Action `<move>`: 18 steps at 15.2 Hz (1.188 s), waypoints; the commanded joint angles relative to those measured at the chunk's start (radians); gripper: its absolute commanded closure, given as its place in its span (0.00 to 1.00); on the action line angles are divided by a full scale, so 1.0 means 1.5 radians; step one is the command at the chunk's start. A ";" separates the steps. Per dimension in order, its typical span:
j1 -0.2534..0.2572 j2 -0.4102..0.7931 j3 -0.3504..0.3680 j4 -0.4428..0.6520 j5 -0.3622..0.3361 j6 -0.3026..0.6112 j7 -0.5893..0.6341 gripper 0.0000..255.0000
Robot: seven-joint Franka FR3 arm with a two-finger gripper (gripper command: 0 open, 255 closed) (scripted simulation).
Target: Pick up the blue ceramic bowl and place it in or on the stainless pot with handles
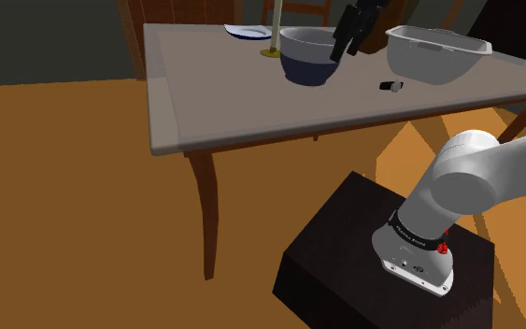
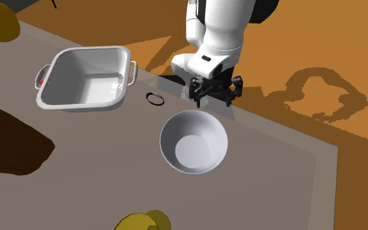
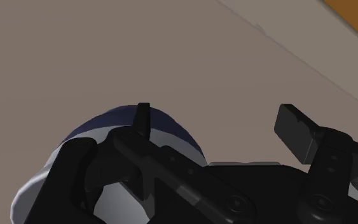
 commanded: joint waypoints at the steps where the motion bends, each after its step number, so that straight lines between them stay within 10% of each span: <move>1: 0.000 0.000 0.000 0.000 0.000 0.000 0.000 0.00; 11: -0.035 0.339 0.128 0.313 -0.126 -0.074 0.114 0.00; 18: -0.036 0.324 0.120 0.236 -0.125 -0.010 0.113 0.00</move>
